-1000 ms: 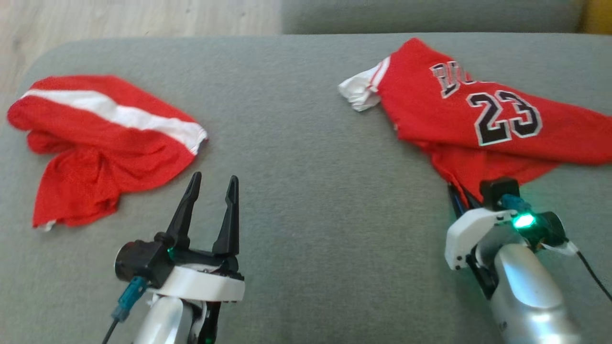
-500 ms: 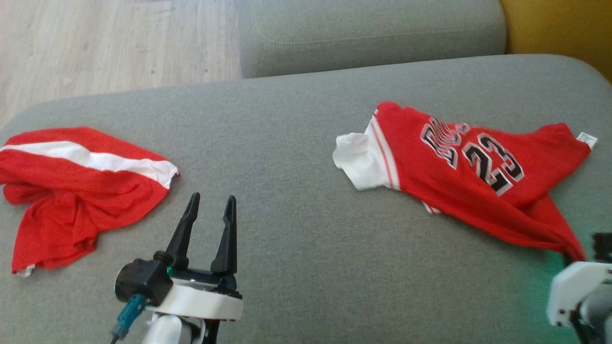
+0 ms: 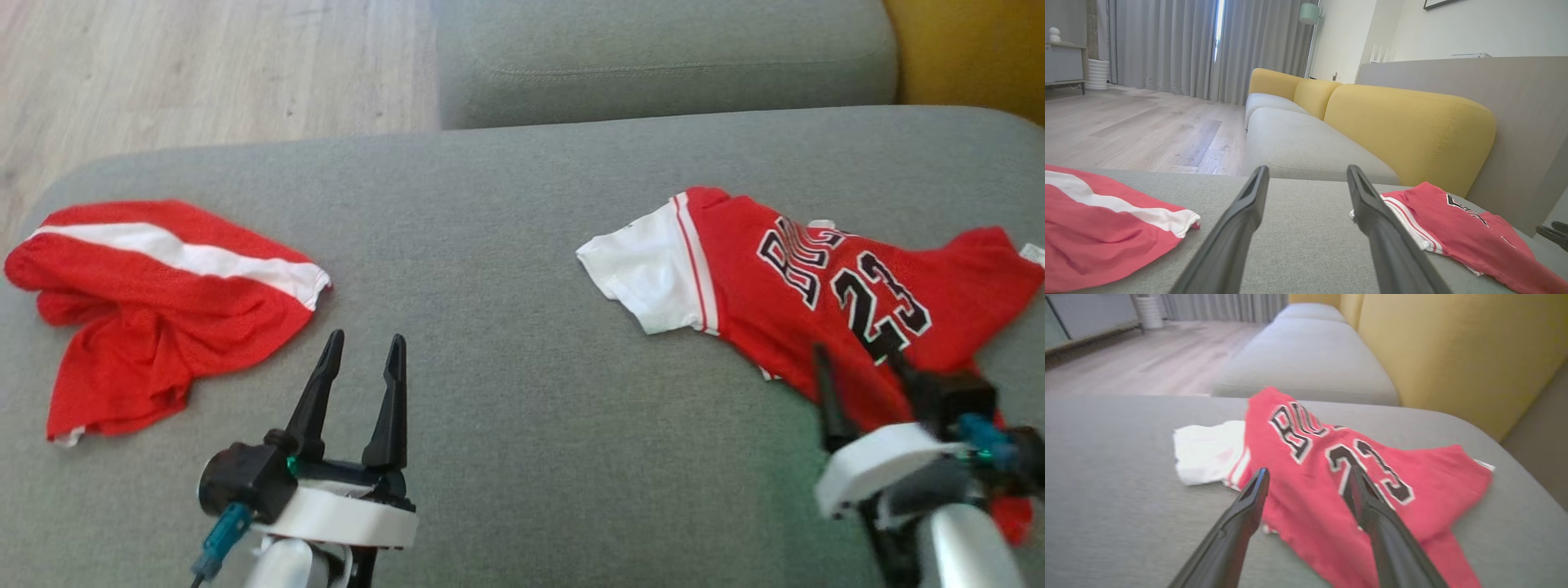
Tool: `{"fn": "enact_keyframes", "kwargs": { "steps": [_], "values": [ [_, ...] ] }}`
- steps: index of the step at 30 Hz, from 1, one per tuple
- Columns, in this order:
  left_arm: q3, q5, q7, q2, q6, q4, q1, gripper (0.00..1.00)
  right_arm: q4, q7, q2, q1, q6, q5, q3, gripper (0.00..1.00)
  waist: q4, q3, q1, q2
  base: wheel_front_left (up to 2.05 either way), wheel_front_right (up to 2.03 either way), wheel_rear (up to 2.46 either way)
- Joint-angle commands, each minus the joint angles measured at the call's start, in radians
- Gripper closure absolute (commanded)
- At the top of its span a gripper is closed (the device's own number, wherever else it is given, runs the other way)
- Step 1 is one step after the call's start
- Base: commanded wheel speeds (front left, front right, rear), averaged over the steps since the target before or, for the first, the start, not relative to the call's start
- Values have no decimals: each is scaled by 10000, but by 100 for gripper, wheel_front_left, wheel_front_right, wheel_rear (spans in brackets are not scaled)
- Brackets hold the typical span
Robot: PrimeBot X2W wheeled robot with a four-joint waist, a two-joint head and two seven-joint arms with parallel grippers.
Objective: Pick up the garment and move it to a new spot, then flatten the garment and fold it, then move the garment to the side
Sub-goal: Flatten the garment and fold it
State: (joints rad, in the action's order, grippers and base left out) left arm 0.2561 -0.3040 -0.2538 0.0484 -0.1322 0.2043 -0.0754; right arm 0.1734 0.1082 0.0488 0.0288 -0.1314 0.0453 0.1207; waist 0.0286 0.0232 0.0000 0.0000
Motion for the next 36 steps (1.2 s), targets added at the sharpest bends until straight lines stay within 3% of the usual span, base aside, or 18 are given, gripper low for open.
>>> {"fn": "enact_keyframes", "kwargs": {
  "steps": [1,7,13,26,36],
  "values": [
    [-330,21,-80,18,15,-349,-351,0,-320,-555,46,508,7,-274,-715,0,104,85,0,0,0,0,0],
    [-250,0,-80,18,15,-316,-464,0,200,-1803,20,718,7,-1049,-1953,0,386,232,0,0,0,0,0],
    [-209,-16,-80,18,15,-316,-565,0,984,-2167,17,1309,7,-1047,-2420,0,835,462,0,0,0,0,0],
    [296,-383,-80,18,15,-334,-1119,0,3887,-631,308,4229,7,-1211,-3026,0,2040,1662,0,0,0,0,0],
    [596,-627,-80,18,56,-302,-1411,0,7021,244,552,6216,7,-1057,-1994,0,3004,2150,0,0,0,0,0]
  ]
}}
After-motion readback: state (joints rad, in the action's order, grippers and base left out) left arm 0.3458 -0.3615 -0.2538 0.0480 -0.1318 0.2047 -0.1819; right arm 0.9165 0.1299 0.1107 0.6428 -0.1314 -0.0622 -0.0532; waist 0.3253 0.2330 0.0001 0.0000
